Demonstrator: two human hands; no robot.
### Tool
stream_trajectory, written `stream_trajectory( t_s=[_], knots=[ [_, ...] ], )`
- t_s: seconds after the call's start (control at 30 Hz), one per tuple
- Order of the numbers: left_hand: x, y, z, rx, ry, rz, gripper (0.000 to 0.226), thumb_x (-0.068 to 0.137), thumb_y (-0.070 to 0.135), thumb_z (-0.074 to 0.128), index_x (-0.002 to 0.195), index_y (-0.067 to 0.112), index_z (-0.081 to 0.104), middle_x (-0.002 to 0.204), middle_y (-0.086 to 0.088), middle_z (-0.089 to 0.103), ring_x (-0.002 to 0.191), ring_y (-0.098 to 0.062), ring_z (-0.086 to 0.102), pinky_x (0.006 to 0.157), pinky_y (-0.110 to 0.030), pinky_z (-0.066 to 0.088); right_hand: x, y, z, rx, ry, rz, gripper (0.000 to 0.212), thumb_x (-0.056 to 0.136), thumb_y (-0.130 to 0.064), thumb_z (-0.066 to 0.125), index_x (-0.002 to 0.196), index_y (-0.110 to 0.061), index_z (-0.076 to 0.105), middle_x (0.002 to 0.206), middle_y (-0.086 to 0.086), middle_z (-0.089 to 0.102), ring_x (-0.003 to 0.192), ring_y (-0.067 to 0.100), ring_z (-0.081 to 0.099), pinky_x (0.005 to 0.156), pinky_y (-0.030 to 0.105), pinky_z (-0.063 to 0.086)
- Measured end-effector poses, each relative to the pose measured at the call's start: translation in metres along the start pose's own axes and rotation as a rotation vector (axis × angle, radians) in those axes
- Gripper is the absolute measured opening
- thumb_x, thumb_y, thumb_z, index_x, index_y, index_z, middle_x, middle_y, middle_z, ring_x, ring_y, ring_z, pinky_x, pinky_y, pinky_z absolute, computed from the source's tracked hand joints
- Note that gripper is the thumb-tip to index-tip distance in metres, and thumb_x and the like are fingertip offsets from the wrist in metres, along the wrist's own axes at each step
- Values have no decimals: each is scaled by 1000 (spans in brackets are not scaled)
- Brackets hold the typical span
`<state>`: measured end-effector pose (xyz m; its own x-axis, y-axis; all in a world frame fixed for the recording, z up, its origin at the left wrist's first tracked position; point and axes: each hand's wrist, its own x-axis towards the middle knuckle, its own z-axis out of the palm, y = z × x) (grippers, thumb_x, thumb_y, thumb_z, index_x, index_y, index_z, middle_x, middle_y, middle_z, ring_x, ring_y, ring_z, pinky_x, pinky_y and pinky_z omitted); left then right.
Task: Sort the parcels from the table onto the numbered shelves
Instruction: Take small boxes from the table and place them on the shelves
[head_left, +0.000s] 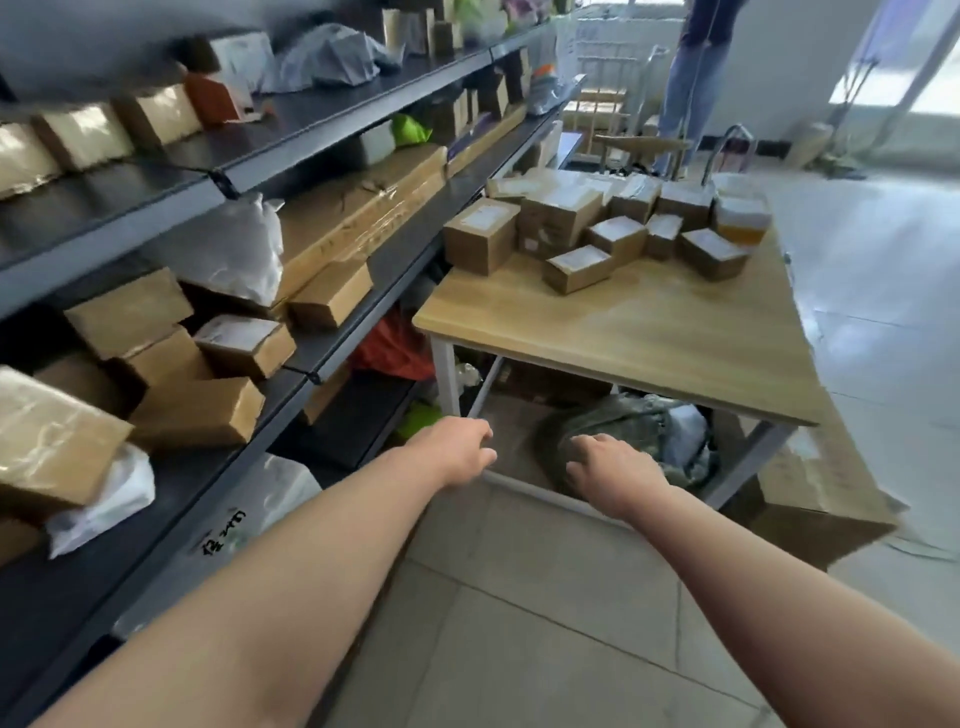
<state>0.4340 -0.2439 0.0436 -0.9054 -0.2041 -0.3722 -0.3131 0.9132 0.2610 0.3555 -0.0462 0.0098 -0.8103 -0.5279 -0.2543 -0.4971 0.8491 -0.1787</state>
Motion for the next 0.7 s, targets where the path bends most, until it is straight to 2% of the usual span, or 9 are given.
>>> stream_trajectory(
  t_s=[0.17, 0.27, 0.4, 0.5, 0.7],
  knots=[
    [64, 8, -17, 6, -32, 28, 45, 99, 39, 47, 142, 24, 43, 137, -6, 52, 118, -26, 54, 85, -35, 45, 35, 32, -13, 51, 8, 116, 43, 98, -42, 40, 137, -24, 43, 140, 3, 47, 125, 28, 47, 96, 45, 42],
    [104, 24, -25, 21, -52, 51, 49, 99, 40, 48, 144, 24, 39, 141, -6, 49, 124, -26, 50, 88, -35, 42, 63, 57, -24, 98, 13, 162, 47, 98, -42, 39, 142, -24, 39, 144, 3, 43, 127, 28, 45, 98, 45, 41],
    [160, 52, -42, 80, -65, 105, 51, 98, 40, 50, 145, 25, 39, 144, -6, 47, 130, -27, 45, 97, -38, 41, 119, 91, -35, 114, -2, 164, 47, 98, -42, 39, 141, -22, 39, 141, 6, 46, 125, 30, 46, 97, 45, 42],
    [202, 73, -59, 129, -82, 118, 50, 96, 40, 52, 143, 25, 41, 142, -5, 48, 127, -25, 47, 99, -39, 41, 168, 117, -52, 153, 6, 141, 47, 99, -41, 39, 141, -21, 40, 139, 7, 47, 123, 30, 48, 94, 42, 43],
    [284, 112, -100, 176, -76, 46, 55, 96, 38, 52, 146, 21, 37, 146, -7, 45, 130, -27, 44, 105, -40, 39, 255, 161, -95, 132, -4, 83, 48, 98, -41, 39, 144, -24, 37, 143, 4, 44, 126, 29, 46, 95, 42, 43]
  ],
)
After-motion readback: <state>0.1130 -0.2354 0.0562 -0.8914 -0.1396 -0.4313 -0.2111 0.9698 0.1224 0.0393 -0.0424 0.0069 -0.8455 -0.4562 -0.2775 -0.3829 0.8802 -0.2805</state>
